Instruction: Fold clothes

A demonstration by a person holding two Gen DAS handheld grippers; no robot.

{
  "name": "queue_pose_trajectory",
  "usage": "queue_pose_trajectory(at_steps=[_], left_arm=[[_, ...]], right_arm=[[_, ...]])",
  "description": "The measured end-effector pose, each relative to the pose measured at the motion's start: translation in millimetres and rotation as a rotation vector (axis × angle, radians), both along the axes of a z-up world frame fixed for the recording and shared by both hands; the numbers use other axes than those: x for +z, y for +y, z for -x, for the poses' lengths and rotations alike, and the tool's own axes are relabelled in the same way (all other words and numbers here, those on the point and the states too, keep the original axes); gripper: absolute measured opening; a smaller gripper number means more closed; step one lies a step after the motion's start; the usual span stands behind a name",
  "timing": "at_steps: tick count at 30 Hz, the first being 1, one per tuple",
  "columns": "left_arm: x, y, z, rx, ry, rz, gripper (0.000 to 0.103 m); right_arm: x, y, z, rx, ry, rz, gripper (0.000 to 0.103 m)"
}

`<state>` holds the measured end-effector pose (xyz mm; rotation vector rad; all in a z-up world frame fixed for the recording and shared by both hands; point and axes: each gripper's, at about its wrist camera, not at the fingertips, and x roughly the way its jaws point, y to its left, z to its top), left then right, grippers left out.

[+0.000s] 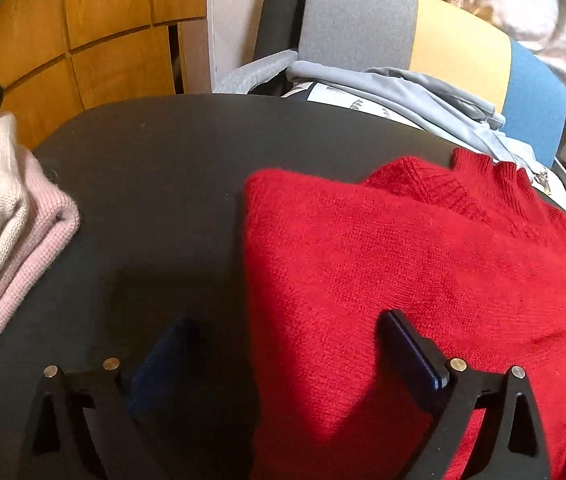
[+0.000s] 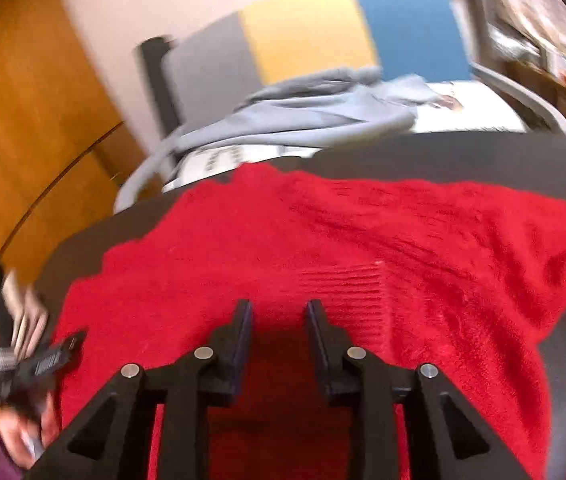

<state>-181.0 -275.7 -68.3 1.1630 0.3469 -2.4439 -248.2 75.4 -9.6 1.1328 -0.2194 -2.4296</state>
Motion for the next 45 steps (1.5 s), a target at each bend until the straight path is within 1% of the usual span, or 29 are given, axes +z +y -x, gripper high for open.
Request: queue_pose_trajectory(at_steps=[2,3,4,7,10,13,16,17,18,19,20,23,25,26,28,31,32,33,34,35,38,41,42,44,45], left_arm=[[0.4,-1.3,-2.7,0.001,0.002,-0.001,0.1],[0.3,-1.9,-3.3,0.001,0.003,-0.002,0.1],[0.6,-3.1,-2.8,0.002,0.003,-0.001,0.1],[0.7,-3.9,-1.2,0.007,-0.002,0.001,0.102],[1.0,-3.7,2.3,0.008,-0.004,-0.002,0.102],[1.7,-3.3,1.7,0.009,-0.005,0.0,0.103],[2.4,-3.0,0.8,0.009,-0.004,-0.002,0.103],[2.6,-3.2,0.8,0.009,-0.004,-0.004,0.103],[2.8,-3.5,1.0,0.009,-0.004,-0.005,0.103],[2.7,-3.4,2.1,0.009,-0.004,-0.004,0.103],[2.7,-3.5,2.4,0.009,-0.004,-0.004,0.103],[2.7,-3.7,2.8,0.01,-0.004,-0.006,0.103],[2.8,-3.4,3.2,0.01,-0.006,-0.004,0.103],[3.0,-4.1,4.6,0.01,-0.008,-0.004,0.103],[3.9,-4.5,5.8,0.011,-0.017,-0.005,0.103],[11.2,-2.1,8.6,0.013,-0.035,-0.002,0.102],[15.6,1.7,7.7,0.0,-0.027,-0.001,0.101],[20.3,5.8,6.3,-0.015,-0.017,0.0,0.101],[24.9,10.0,5.0,-0.03,-0.008,0.0,0.101],[30.7,16.8,2.1,-0.06,0.008,0.0,0.101],[45.4,37.1,-6.6,-0.151,0.053,0.005,0.101],[52.7,54.4,-11.7,-0.232,0.068,-0.001,0.101],[52.9,57.7,-12.8,-0.245,0.069,-0.006,0.101],[50.2,60.9,-14.5,-0.261,0.064,-0.035,0.101],[48.1,61.7,-15.8,-0.267,0.06,-0.055,0.101]], right_arm=[[-3.0,-6.4,-4.7,0.081,-0.023,-0.016,0.029],[-12.2,-6.8,-5.1,0.077,-0.047,-0.078,0.024],[-19.3,-5.6,-3.5,0.075,-0.048,-0.097,0.021],[-19.4,6.7,-2.4,0.038,-0.065,0.004,0.02],[-9.9,27.8,-8.9,-0.042,-0.085,0.112,0.027],[1.5,83.5,-20.4,-0.192,-0.073,0.216,0.029],[5.0,167.3,-27.2,-0.396,-0.107,0.33,0.034],[3.9,200.4,-36.5,-0.474,-0.135,0.382,0.036],[1.6,228.4,-43.3,-0.539,-0.157,0.428,0.039],[-1.4,255.1,-51.4,-0.603,-0.175,0.461,0.04],[-4.1,282.3,-60.4,-0.681,-0.194,0.474,0.041],[-21.1,348.8,-93.8,-0.901,-0.236,0.576,0.045],[-36.6,371.2,-106.1,-0.969,-0.247,0.69,0.045],[-44.4,382.0,-112.0,-1.001,-0.253,0.749,0.044],[-52.1,393.8,-116.4,-1.014,-0.229,0.853,0.044],[-53.0,398.1,-115.1,-1.054,-0.197,0.893,0.043],[-53.4,398.2,-115.5,-1.06,-0.177,0.911,0.035],[-53.8,398.1,-116.1,-1.065,-0.157,0.93,0.02],[-51.8,397.0,-116.7,-1.058,-0.148,0.926,0.013],[-49.6,395.9,-117.4,-1.05,-0.139,0.919,0.007],[-21.6,380.0,-121.4,-0.995,-0.067,0.879,0.006],[27.0,360.8,-108.8,-0.908,0.041,0.783,0.006],[42.1,354.8,-105.1,-0.879,0.074,0.758,0.006],[89.8,326.7,-87.2,-0.768,0.175,0.651,0.006],[105.7,306.6,-73.6,-0.726,0.21,0.599,0.006]])
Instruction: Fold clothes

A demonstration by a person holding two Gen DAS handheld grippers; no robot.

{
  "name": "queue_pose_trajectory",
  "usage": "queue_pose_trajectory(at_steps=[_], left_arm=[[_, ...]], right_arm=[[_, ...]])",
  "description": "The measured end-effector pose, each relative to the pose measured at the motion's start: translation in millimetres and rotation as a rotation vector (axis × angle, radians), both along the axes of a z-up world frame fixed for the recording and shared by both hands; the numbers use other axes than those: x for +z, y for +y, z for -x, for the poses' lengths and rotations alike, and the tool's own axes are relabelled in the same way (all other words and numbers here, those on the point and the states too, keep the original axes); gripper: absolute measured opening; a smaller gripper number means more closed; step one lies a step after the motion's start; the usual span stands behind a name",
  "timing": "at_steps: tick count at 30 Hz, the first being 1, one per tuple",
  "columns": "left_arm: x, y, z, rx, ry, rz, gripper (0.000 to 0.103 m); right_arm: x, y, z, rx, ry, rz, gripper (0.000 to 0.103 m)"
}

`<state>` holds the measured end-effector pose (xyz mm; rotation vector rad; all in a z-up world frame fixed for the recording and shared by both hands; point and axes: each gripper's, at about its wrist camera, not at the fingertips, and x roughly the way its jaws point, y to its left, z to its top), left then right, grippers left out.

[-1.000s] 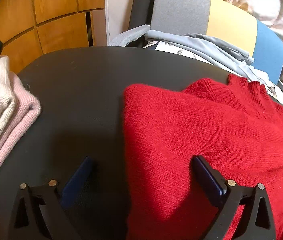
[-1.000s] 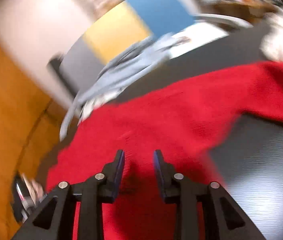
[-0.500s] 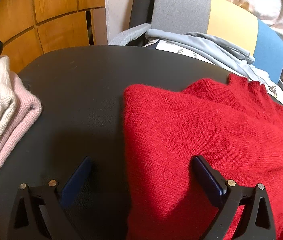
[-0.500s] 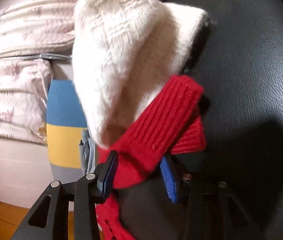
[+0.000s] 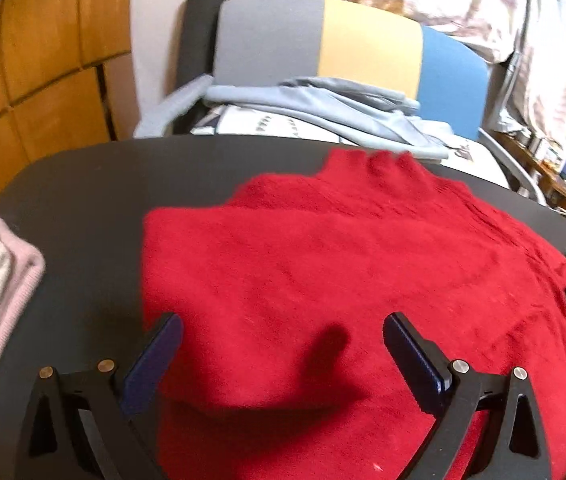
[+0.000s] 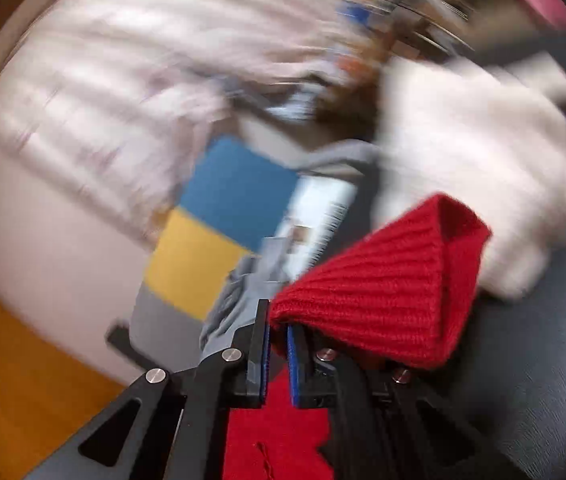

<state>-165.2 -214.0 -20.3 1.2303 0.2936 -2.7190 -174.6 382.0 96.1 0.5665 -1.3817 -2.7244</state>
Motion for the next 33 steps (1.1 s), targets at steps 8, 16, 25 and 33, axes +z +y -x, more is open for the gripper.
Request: queue_pose_trajectory(at_steps=[8,16,25,33], left_arm=[[-7.0,-13.8,-12.5,0.06,-0.021,-0.124,0.101],[-4.2,-27.6,-11.6,0.091,-0.014,-0.188,0.101],[-9.8,-15.7,-7.7,0.034,-0.03,-0.227,0.101],[-7.1,6.0,32.7,0.089,-0.086,-0.272,0.102]], right_arm=[[65.7,-221.3,54.7,0.45,0.186,-0.418,0.005],[-46.1,-407.3,64.9,0.878,-0.029,-0.557,0.011],[-92.5,-376.7,-22.1,0.889,-0.004,-0.697,0.025],[-122.0,-219.2,23.4,0.504,-0.236,-0.464,0.022]])
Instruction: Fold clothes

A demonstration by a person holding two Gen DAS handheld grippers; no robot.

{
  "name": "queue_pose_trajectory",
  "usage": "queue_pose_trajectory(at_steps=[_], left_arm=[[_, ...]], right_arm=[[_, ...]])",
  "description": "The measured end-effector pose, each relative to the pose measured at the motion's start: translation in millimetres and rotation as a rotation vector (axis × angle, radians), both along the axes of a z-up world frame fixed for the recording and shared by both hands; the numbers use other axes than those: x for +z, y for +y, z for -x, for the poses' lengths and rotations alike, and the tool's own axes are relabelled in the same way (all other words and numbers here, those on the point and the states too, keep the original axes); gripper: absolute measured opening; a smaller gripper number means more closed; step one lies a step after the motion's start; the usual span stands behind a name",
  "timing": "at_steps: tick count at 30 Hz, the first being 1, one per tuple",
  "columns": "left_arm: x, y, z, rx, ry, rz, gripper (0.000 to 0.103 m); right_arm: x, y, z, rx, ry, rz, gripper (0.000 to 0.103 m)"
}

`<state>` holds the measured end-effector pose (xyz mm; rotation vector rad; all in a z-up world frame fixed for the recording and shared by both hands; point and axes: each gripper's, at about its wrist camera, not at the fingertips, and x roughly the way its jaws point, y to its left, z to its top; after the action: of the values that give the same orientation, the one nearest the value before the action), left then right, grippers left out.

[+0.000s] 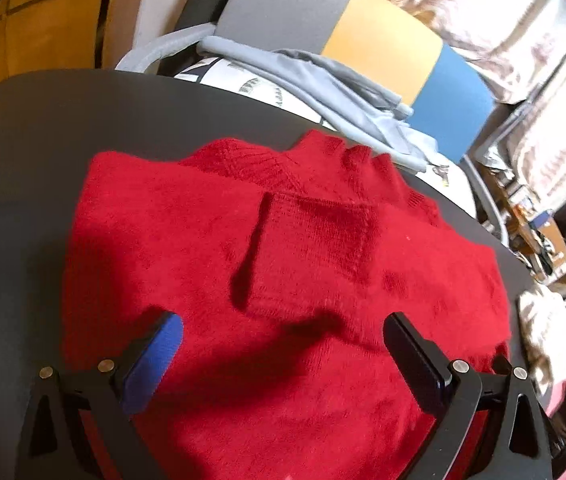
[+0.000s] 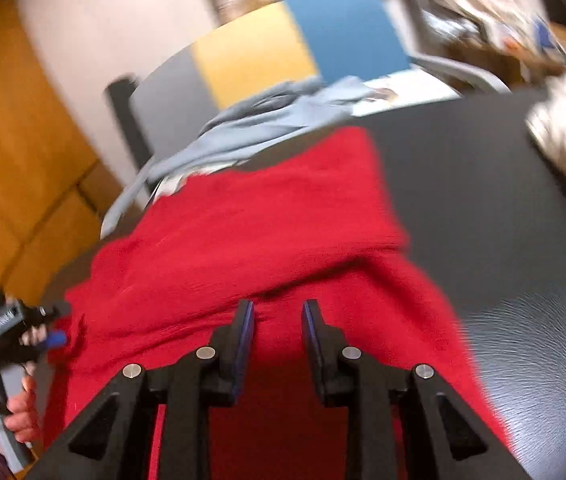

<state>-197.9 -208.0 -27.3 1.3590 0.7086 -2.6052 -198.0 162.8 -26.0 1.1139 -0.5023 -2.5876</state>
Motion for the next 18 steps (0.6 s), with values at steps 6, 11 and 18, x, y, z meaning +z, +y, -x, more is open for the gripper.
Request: queue_pose_trajectory(at_steps=[6,11,18], left_arm=[[-13.2,-0.7,40.9,0.11,-0.128,0.008,0.101],[-8.6,12.7,51.7,0.102,-0.123,0.052,0.048],[12.0,1.9,47.2,0.032,-0.035,-0.031,0.007]], right_arm=[[-4.2,28.8,8.5,-0.033,-0.032,0.115,0.013],[3.5,12.3,33.8,0.037,-0.045,0.029,0.013],[7.1,20.8,52.4,-0.056,-0.069,-0.134,0.01]])
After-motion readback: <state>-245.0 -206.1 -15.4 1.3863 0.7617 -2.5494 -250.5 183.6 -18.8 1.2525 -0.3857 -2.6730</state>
